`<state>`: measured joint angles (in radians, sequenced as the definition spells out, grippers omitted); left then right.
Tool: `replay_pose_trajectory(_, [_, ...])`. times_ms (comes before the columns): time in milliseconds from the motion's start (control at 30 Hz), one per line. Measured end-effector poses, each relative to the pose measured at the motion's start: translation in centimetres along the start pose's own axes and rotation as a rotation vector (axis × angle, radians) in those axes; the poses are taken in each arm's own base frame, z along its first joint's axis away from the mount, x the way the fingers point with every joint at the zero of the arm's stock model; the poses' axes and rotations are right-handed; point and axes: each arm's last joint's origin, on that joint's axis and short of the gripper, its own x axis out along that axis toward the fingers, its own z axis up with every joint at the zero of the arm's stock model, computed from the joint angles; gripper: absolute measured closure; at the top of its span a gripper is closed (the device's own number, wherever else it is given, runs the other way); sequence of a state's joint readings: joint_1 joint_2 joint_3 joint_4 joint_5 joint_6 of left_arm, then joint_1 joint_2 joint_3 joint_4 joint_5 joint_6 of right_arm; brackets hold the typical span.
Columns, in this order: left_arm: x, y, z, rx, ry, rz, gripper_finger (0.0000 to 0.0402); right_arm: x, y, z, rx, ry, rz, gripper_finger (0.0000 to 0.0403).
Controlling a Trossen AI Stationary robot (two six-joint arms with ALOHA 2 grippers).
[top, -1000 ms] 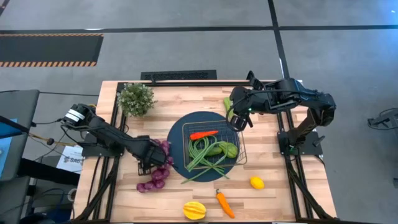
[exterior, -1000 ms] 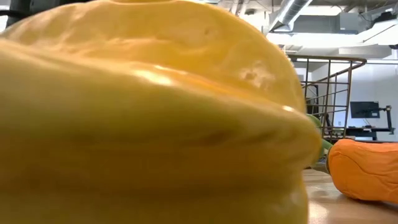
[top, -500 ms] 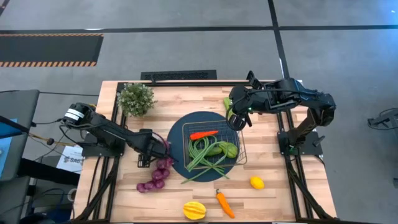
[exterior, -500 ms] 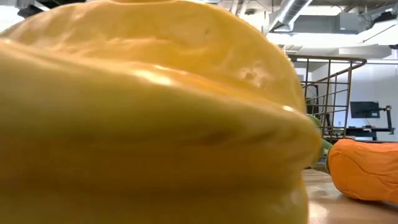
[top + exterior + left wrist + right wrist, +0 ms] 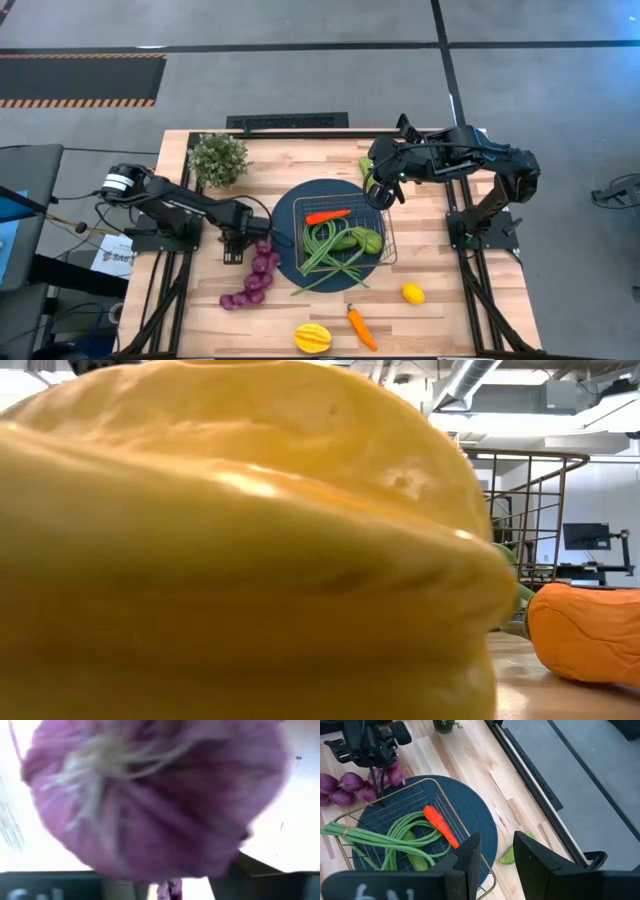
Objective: Build produce basket
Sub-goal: Put the purple garlic into the gold wire basket
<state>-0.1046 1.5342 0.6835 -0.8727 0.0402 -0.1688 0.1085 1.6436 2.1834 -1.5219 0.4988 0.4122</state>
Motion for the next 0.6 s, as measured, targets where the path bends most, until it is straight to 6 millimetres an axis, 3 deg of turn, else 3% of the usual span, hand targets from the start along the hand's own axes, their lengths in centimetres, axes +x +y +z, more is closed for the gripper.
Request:
replay_pose_trajectory(167, [-0.7, 0.3, 0.5, -0.019, 0.011, -0.020, 0.0384, 0.0, 0.0, 0.0, -0.001, 0.000, 0.000, 0.0269])
replay_pose_trajectory(400, [-3.2, 0.2, 1.3, -0.069, -0.002, -0.012, 0.0398, 0.0, 0.0, 0.0, -0.003, 0.004, -0.002, 0.0269])
replay_pose_trajectory(600, [-9.0, 0.4, 0.8, -0.151, -0.094, 0.088, 0.0400, 0.0, 0.0, -0.1, -0.006, 0.009, -0.003, 0.0269])
